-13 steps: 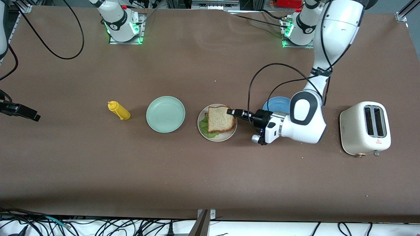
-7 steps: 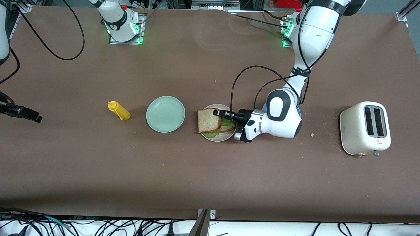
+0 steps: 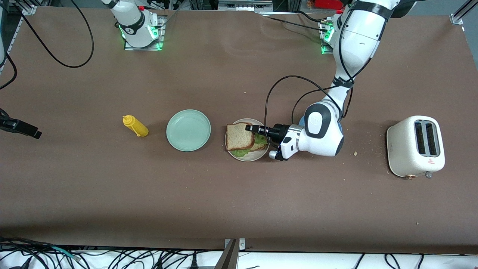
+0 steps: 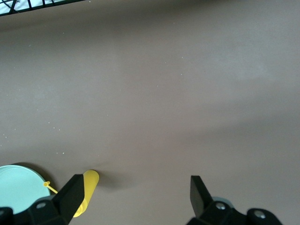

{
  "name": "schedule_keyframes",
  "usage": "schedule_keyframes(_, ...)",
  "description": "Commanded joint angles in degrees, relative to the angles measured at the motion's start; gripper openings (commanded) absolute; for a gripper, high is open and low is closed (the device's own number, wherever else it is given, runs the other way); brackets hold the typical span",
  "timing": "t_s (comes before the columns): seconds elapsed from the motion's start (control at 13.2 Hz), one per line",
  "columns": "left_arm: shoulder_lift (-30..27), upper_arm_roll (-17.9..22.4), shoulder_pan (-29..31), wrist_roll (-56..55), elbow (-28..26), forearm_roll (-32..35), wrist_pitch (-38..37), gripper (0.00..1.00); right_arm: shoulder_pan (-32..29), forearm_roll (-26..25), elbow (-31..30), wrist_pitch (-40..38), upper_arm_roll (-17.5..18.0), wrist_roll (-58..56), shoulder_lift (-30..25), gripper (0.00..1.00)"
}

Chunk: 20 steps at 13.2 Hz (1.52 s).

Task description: Make sandwich in beige plate with both arms

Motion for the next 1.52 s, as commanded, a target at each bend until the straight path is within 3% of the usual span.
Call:
schedule_keyframes(0.0, -2.15, 0.36, -0.10, 0.38, -1.88, 3.36, -0.54, 0.94, 0.43, -2.13, -0.33, -0.49, -0.08, 0.00, -1.02, 1.00)
schedule_keyframes(0.08, -2.41, 0.36, 0.16, 0.03, -1.88, 4.25, -0.54, 1.00, 0.52, -3.27, -0.33, -0.49, -0.08, 0.00, -1.02, 1.00)
schedule_keyframes(0.3, -2.76, 0.71, 1.04, -2.07, -1.88, 7.76, -0.54, 1.00, 0.52, -3.45, -0.41, -0.32, -0.08, 0.17, -1.11, 1.00)
schedule_keyframes(0.53, -5.13, 0.88, 1.39, -10.33, -1.44, 15.22, -0.54, 1.00, 0.87, -3.37, -0.41, -0.05, -0.08, 0.18, -0.84, 1.00)
schedule_keyframes(0.76, -7.33, 2.45, 2.54, -16.64, -1.18, 17.95, -0.45, 1.00, 0.96, -3.45, -0.50, -0.06, -0.08, 0.26, -0.93, 1.00)
schedule_keyframes(0.99, -11.11, 4.22, 3.93, -20.53, -1.00, 33.56, -0.54, 1.00, 0.96, -3.45, -0.59, -0.05, -0.08, 0.96, -1.02, 1.00)
schedule_keyframes(1.44, -16.65, 4.22, 10.79, -21.33, -1.61, 55.11, -2.47, 1.00, 0.96, -3.37, -0.59, 0.21, -0.08, 2.02, -1.02, 1.00)
